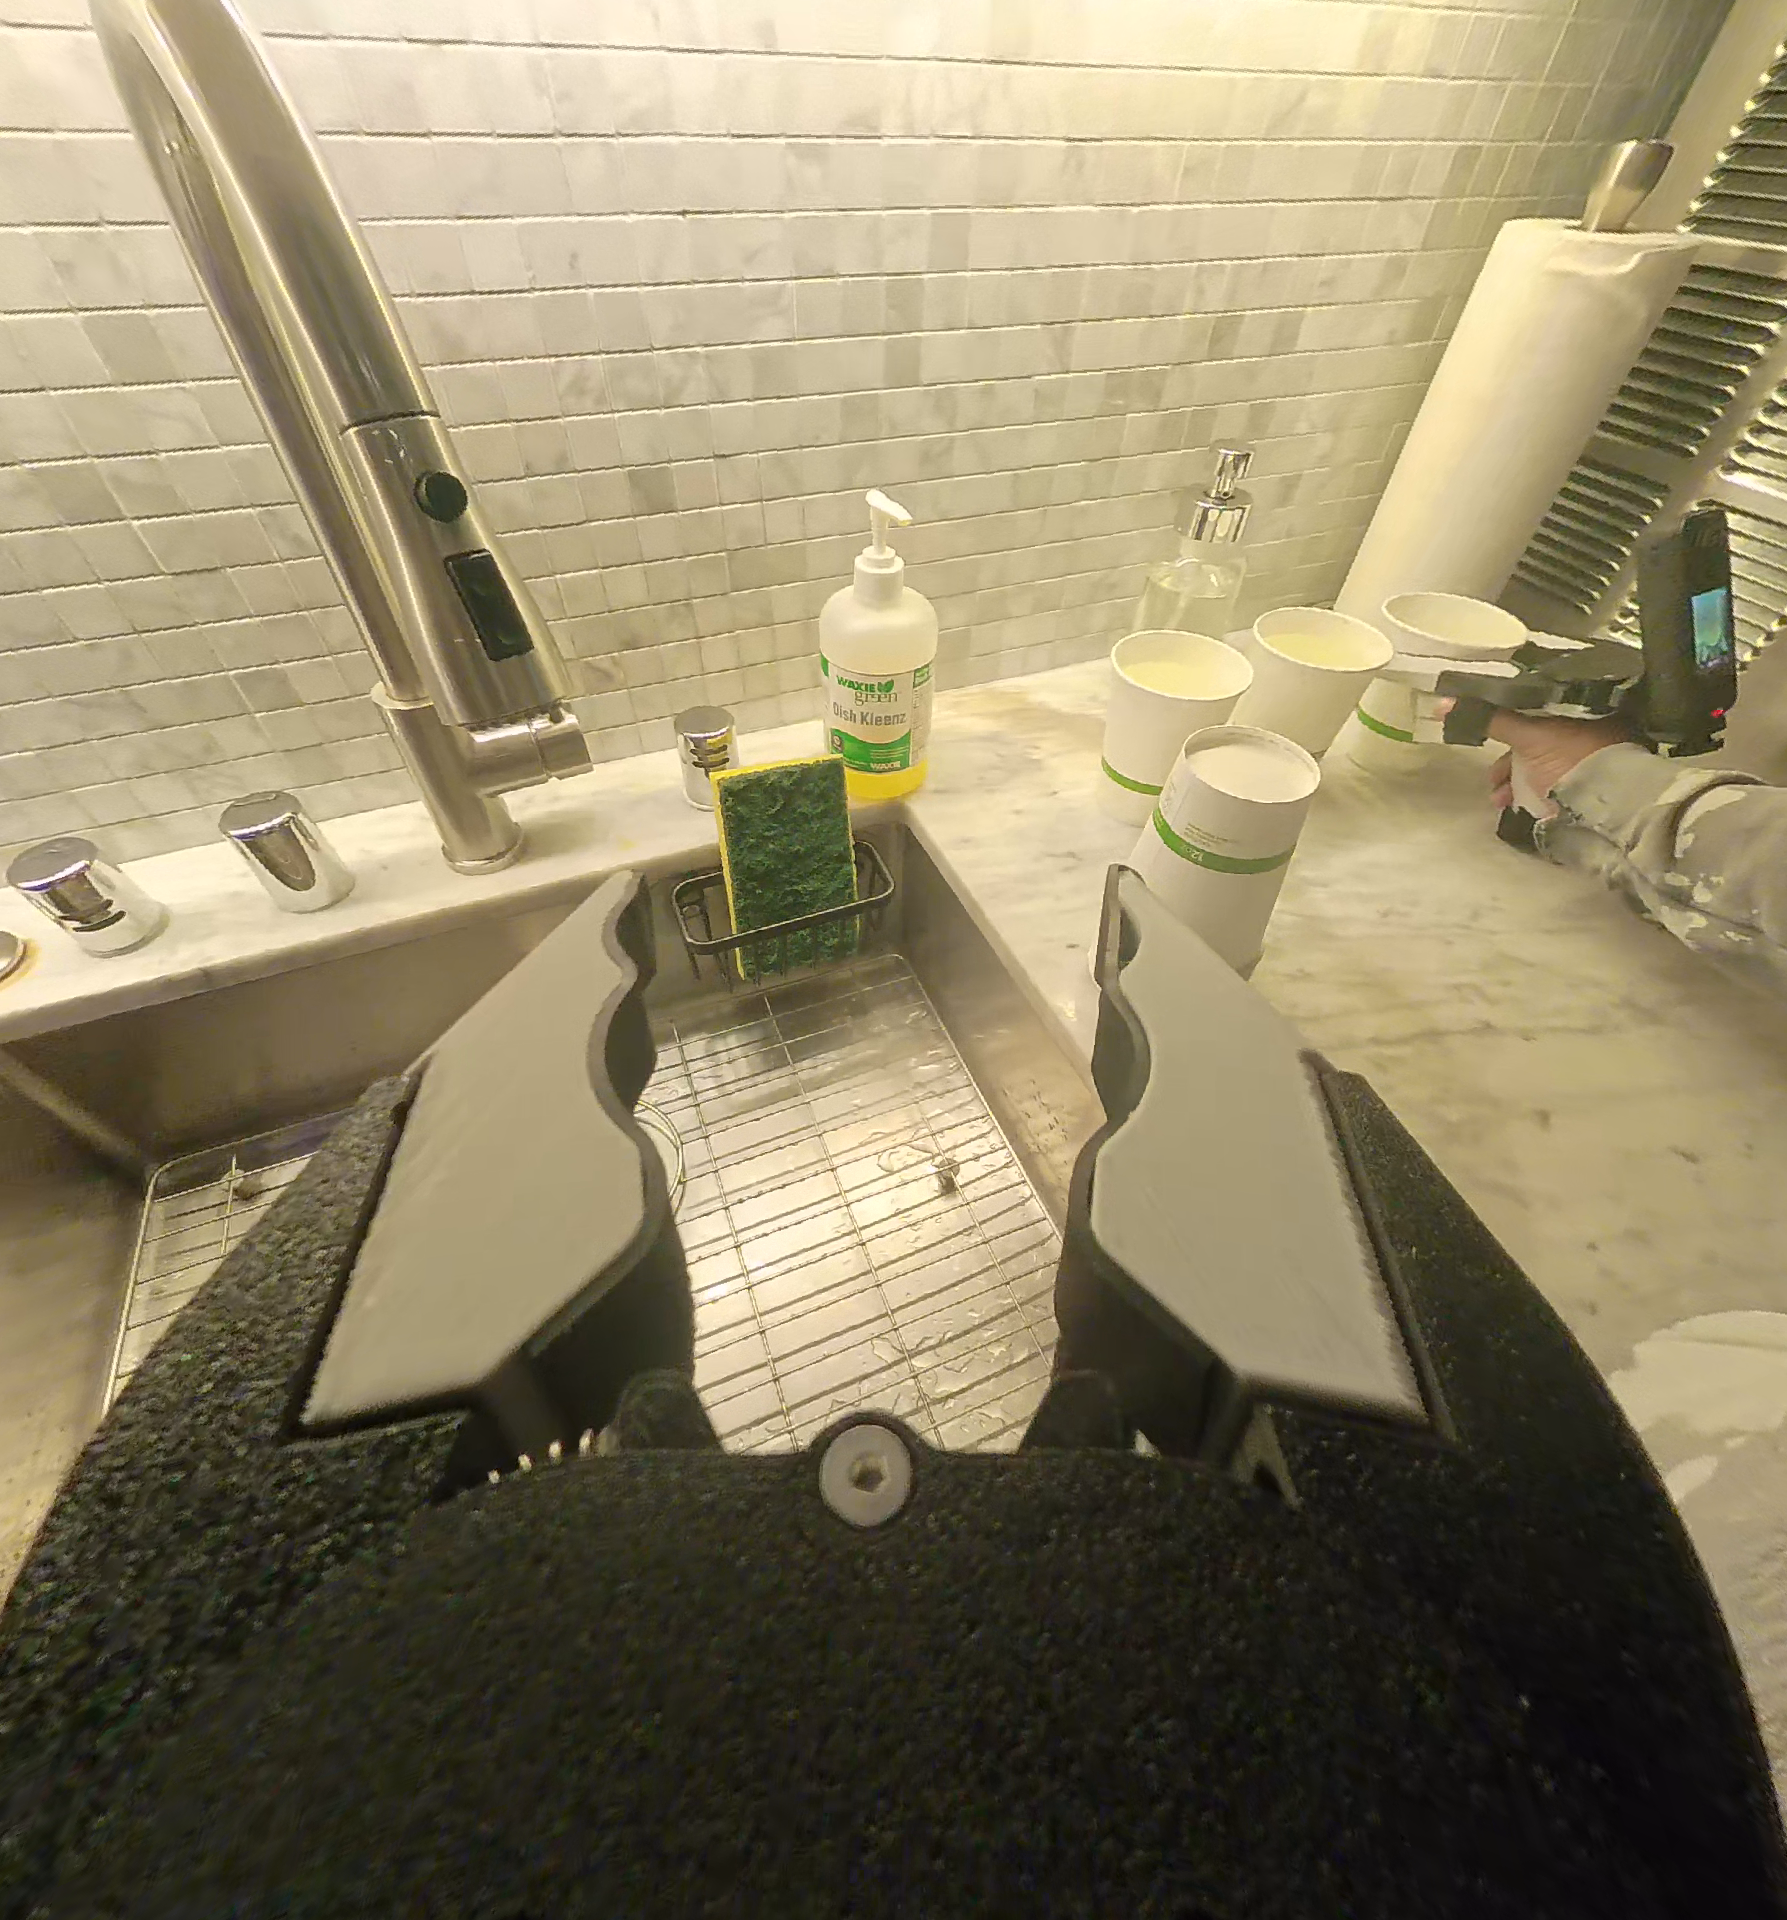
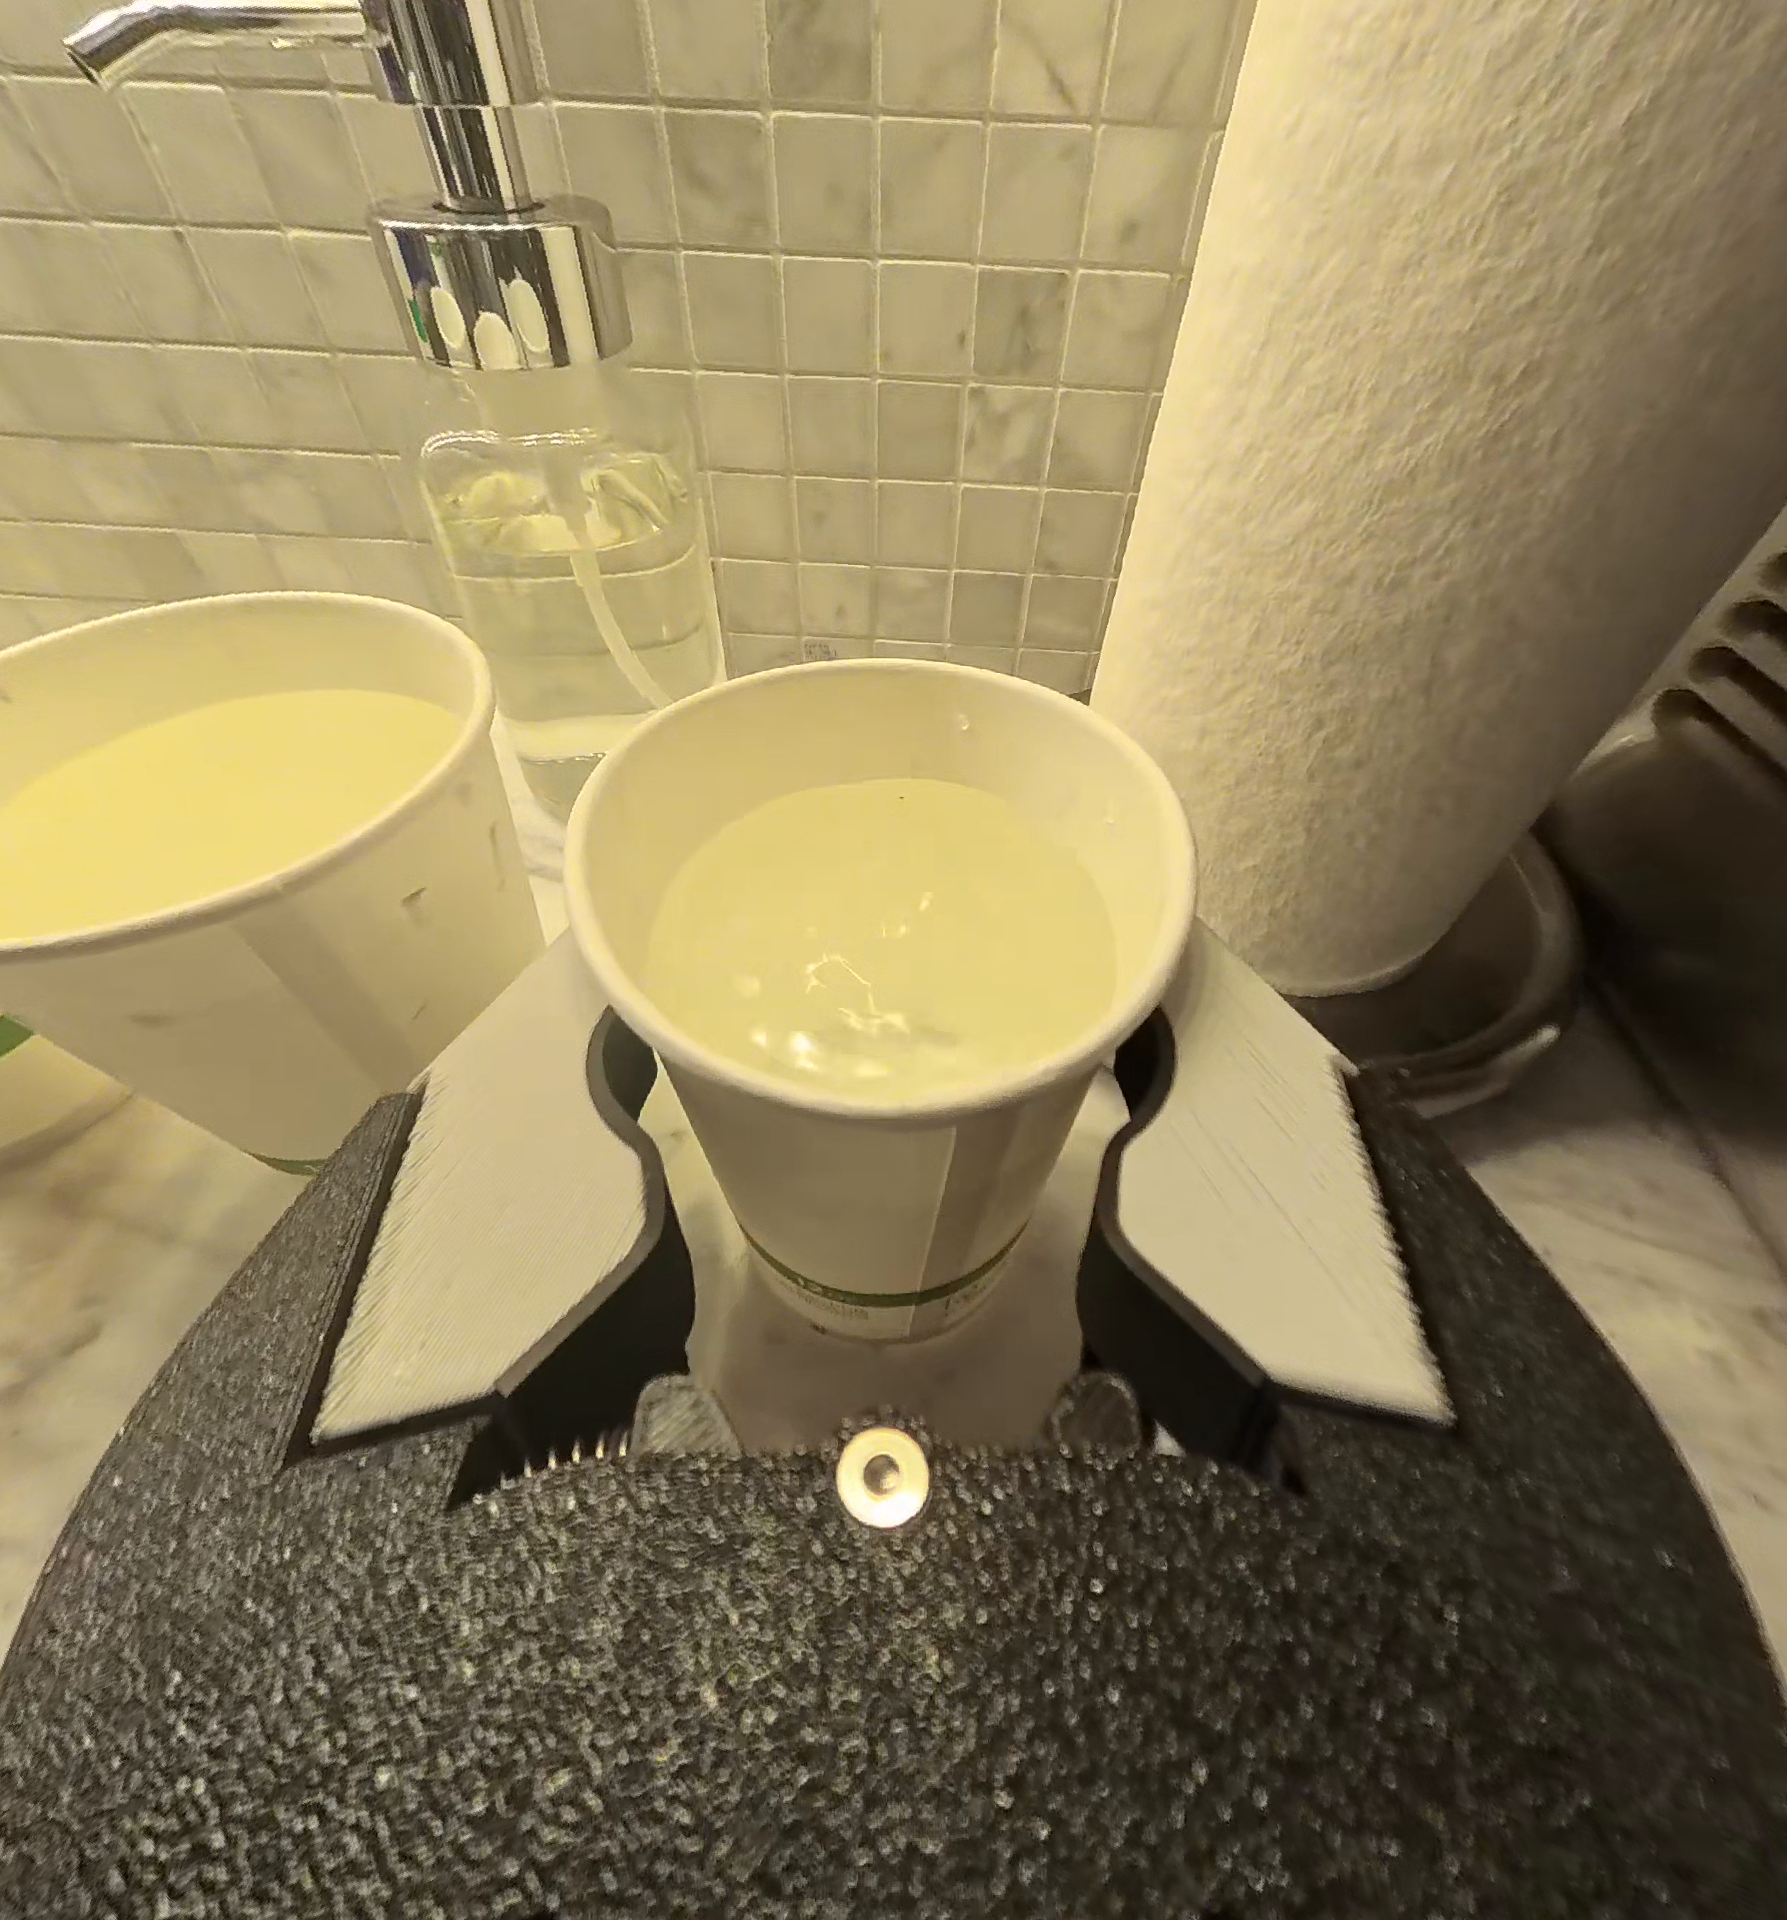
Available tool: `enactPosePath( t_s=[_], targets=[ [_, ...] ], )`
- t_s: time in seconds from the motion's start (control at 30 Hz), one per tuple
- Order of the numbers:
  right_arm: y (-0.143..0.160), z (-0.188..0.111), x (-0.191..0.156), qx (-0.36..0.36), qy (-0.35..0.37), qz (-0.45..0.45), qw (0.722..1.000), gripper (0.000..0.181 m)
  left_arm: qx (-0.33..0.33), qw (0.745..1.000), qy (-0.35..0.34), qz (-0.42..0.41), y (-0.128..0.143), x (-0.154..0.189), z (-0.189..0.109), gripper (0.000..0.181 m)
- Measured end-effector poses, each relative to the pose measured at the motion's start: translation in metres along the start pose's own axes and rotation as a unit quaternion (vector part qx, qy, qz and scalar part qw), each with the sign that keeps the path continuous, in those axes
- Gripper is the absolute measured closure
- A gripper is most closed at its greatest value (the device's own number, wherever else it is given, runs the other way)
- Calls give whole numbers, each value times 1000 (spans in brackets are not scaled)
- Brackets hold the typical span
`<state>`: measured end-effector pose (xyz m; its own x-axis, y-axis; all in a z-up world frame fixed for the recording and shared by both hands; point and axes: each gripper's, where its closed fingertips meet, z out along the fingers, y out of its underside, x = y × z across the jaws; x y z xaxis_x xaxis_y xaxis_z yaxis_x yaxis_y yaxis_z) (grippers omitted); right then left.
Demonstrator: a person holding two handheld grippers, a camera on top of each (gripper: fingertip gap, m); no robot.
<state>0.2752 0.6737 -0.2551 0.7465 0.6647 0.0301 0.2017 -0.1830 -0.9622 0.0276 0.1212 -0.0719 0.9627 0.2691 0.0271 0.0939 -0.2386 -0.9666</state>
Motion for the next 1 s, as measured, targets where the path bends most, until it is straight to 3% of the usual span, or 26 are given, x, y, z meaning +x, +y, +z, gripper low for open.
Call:
enactPosePath(
  t_s=[0.57,0.77,1.0],
  targets=[
    [13,-10,3,-58,11,-1,998,79,7,1000,0,-4,6,-2,-3,96],
    [15,-9,3,-58,12,-3,998,94,5,1000,-5,-1,9,-4,-8,96],
    [12,0,2,-47,9,0,999,95,-1,1000,-4,4,10,-1,-11,97]
  ],
)
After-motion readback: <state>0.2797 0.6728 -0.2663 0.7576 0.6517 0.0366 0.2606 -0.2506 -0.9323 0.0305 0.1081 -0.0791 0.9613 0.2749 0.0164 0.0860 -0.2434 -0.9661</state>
